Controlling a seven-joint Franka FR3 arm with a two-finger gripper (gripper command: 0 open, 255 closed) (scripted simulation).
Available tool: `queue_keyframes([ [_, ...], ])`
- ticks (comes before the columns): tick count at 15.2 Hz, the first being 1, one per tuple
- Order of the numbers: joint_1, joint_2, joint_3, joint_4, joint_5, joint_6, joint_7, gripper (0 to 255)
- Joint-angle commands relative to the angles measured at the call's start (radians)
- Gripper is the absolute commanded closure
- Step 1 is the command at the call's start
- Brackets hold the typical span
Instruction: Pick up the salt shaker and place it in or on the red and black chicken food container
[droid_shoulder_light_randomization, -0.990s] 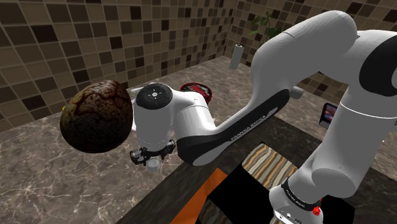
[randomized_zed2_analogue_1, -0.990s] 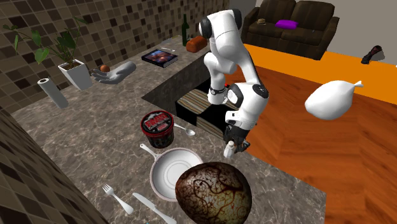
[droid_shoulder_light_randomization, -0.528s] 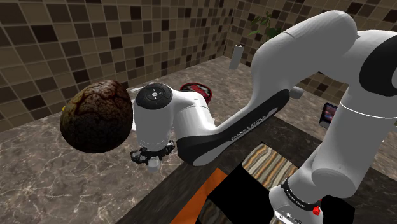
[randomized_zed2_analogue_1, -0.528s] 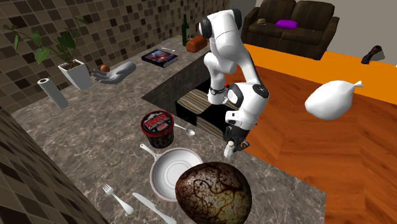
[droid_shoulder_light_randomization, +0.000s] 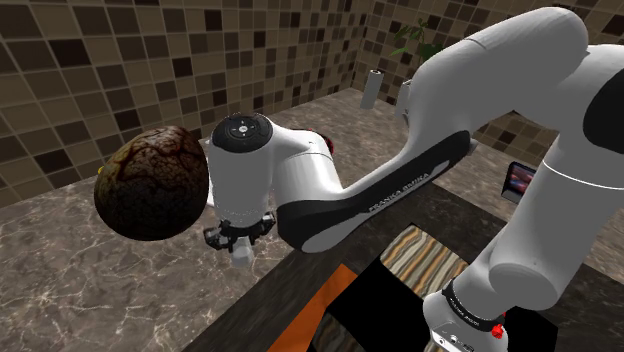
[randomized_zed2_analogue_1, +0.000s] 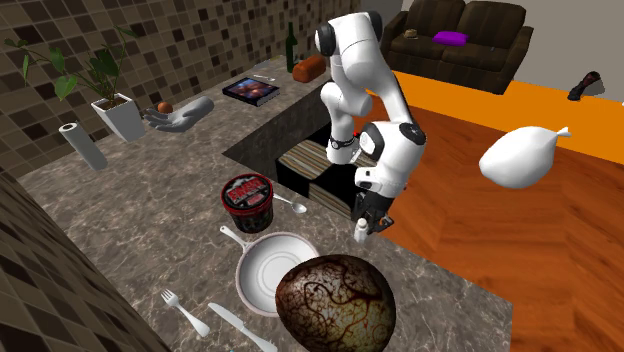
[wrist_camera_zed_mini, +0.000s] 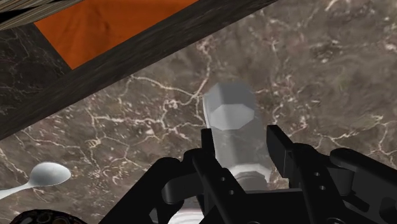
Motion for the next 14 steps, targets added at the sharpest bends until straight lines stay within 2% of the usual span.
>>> queue_keyframes([
  [1, -0.005, -0.016, 0.008, 0.009, 0.021, -0.018, -0.015, 255],
  [14, -0.035, -0.119, 0.037, 0.092, 0.146, -0.149, -0.121, 255],
])
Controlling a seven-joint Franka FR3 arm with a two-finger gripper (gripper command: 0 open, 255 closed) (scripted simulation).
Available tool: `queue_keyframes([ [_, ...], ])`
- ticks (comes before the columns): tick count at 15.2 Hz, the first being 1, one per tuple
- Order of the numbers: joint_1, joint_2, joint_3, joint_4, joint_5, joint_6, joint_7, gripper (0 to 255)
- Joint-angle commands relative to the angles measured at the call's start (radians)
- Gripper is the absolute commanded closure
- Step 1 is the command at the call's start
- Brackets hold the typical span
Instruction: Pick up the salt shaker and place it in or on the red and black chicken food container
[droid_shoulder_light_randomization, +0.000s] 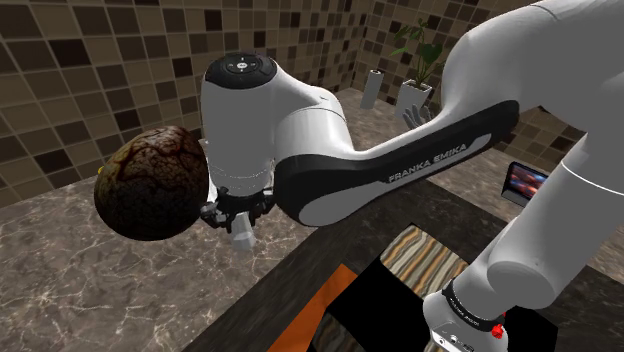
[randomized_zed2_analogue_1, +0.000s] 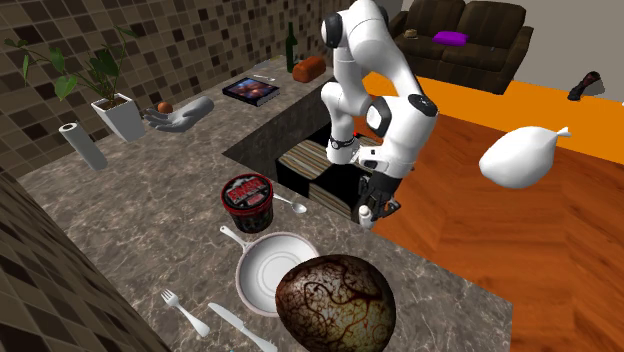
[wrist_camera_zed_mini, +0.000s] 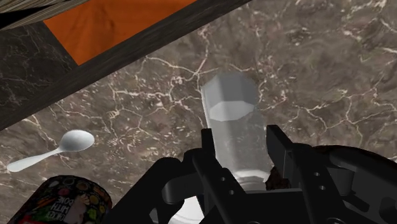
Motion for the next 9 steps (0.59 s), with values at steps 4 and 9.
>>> queue_keyframes([
  [4, -0.005, -0.027, 0.004, 0.046, 0.034, -0.058, -0.032, 255],
  [9, -0.009, -0.05, 0.006, 0.094, 0.062, -0.117, -0.06, 255],
])
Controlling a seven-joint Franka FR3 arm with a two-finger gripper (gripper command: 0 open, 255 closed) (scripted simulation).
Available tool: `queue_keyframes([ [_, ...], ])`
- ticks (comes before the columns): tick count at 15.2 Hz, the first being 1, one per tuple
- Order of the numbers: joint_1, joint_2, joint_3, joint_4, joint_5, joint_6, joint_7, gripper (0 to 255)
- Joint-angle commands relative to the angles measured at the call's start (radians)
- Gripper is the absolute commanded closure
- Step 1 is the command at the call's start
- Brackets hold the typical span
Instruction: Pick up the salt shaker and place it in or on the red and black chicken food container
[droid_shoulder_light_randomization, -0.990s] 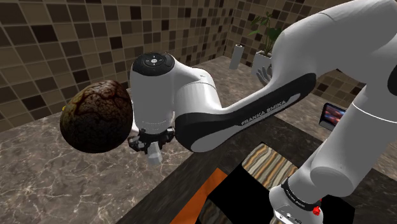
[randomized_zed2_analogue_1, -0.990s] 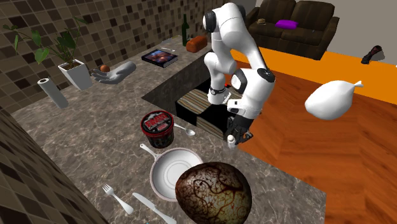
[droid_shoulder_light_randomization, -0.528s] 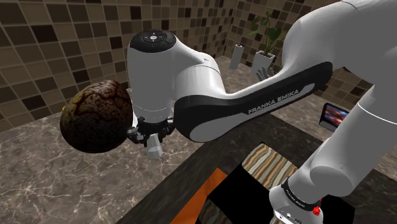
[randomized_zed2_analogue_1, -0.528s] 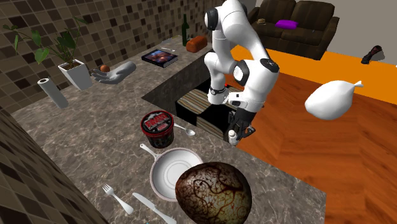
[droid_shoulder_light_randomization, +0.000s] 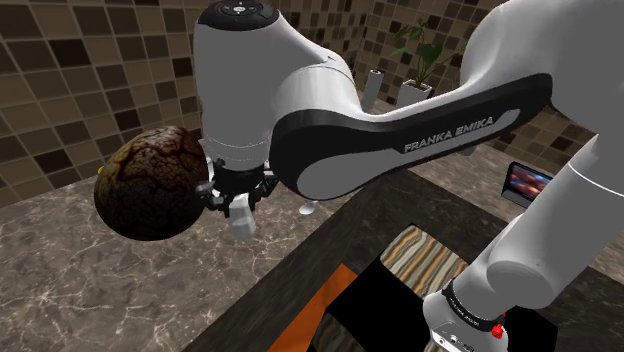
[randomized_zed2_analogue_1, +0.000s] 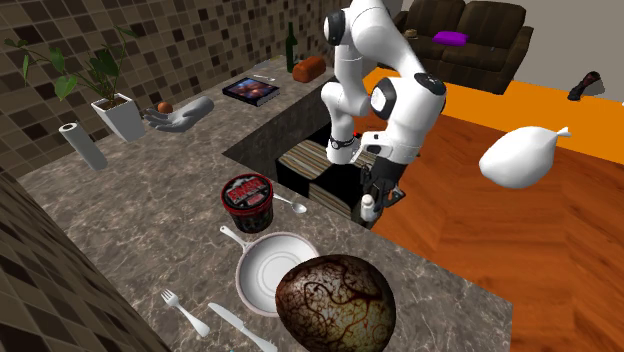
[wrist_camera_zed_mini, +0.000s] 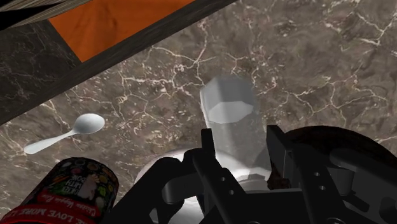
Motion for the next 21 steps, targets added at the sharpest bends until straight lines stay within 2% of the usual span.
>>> queue_keyframes([
  [1, -0.001, -0.011, 0.001, 0.02, 0.013, -0.026, -0.011, 255],
  [14, -0.001, -0.029, 0.003, 0.166, 0.04, -0.178, -0.052, 255],
  [21, -0.097, -0.159, -0.109, 0.056, 0.153, -0.117, -0.279, 255],
])
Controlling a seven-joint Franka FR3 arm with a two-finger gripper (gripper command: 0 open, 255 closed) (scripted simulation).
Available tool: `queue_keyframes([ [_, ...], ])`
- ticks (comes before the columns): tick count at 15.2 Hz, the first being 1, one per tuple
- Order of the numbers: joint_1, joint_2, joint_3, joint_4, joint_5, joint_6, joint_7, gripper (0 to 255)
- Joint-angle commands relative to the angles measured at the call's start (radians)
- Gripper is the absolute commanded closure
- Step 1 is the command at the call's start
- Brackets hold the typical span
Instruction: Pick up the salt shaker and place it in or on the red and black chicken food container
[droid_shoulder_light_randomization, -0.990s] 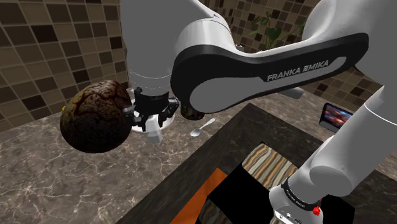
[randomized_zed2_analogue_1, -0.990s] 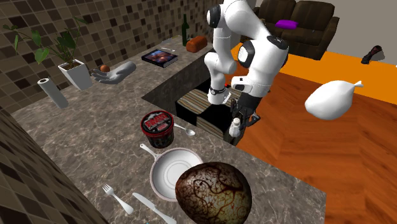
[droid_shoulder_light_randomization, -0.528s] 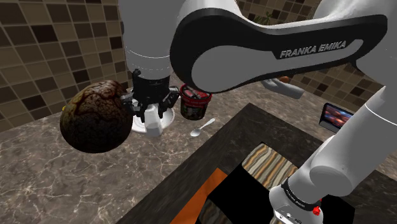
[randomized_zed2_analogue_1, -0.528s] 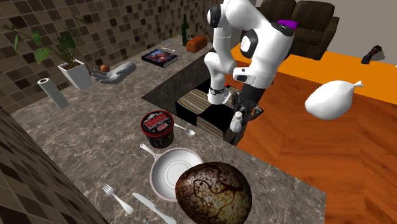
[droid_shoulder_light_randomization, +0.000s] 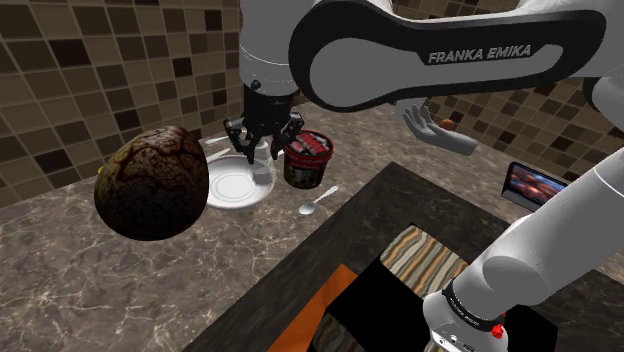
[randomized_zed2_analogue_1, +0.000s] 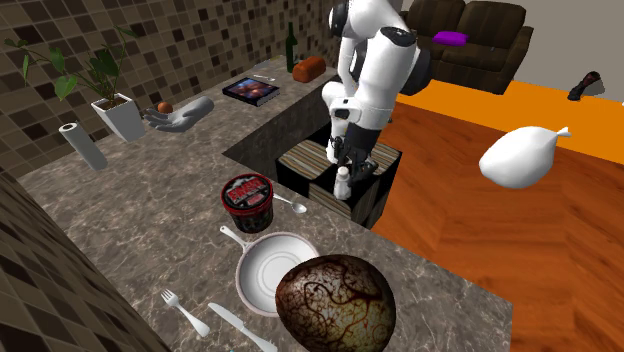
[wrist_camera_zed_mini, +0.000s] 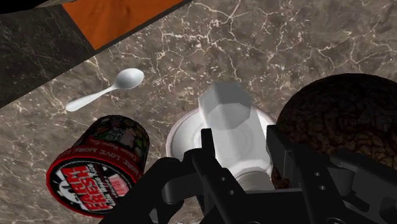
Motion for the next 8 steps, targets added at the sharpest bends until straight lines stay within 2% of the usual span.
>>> queue_keyframes([
  [1, -0.019, -0.021, -0.031, -0.018, 0.019, 0.011, -0.058, 255],
  [8, -0.086, -0.056, -0.143, -0.057, 0.055, 0.044, -0.244, 255],
])
